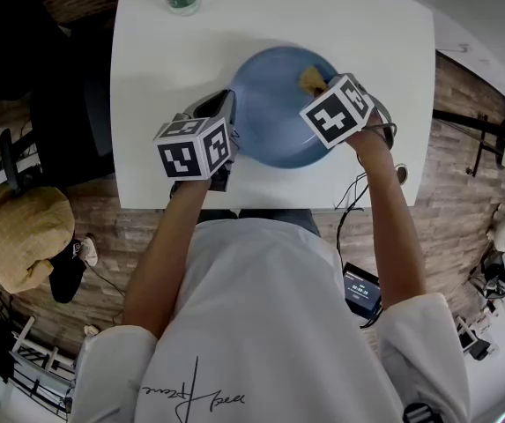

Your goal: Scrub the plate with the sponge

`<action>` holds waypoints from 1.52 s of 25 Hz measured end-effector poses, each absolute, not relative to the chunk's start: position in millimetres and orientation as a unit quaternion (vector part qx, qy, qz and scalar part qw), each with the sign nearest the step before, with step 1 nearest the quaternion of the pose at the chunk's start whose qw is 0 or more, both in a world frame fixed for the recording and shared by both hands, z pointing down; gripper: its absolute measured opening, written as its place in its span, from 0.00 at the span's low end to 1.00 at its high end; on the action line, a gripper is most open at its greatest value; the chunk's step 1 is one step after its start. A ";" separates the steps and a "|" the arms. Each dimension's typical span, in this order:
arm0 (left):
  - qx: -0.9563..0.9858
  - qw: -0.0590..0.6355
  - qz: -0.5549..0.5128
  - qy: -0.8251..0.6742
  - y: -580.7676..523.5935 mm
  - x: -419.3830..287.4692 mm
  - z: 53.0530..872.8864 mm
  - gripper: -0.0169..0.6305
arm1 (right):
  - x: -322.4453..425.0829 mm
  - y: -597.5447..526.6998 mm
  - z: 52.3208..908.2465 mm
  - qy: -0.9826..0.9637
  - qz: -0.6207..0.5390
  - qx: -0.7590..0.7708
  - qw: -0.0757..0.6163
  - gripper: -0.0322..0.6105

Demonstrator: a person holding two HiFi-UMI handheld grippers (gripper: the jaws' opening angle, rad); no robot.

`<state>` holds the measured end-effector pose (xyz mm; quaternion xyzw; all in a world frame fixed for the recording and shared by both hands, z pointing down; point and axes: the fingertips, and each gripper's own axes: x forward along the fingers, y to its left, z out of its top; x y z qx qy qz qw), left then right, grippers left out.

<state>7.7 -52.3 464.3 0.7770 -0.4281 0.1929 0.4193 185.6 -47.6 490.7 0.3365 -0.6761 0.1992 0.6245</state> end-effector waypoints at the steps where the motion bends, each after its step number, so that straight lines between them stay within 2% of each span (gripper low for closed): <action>1: 0.777 0.420 0.192 -0.429 -52.6 7.6 464.1 0.06 | 184.5 -48.6 490.9 -0.674 0.183 0.338 0.631 0.12; 6: 0.773 0.425 0.190 -0.431 -52.7 8.8 463.8 0.06 | 177.6 -48.2 489.6 -0.674 0.120 0.336 0.647 0.12; 15: 0.771 0.427 0.191 -0.433 -53.0 9.4 463.1 0.06 | 151.3 -35.5 485.9 -0.701 0.086 0.307 0.637 0.12; 38: 0.764 0.434 0.198 -0.434 -55.6 4.1 455.6 0.07 | 107.6 26.2 478.6 -0.746 0.098 0.253 0.608 0.12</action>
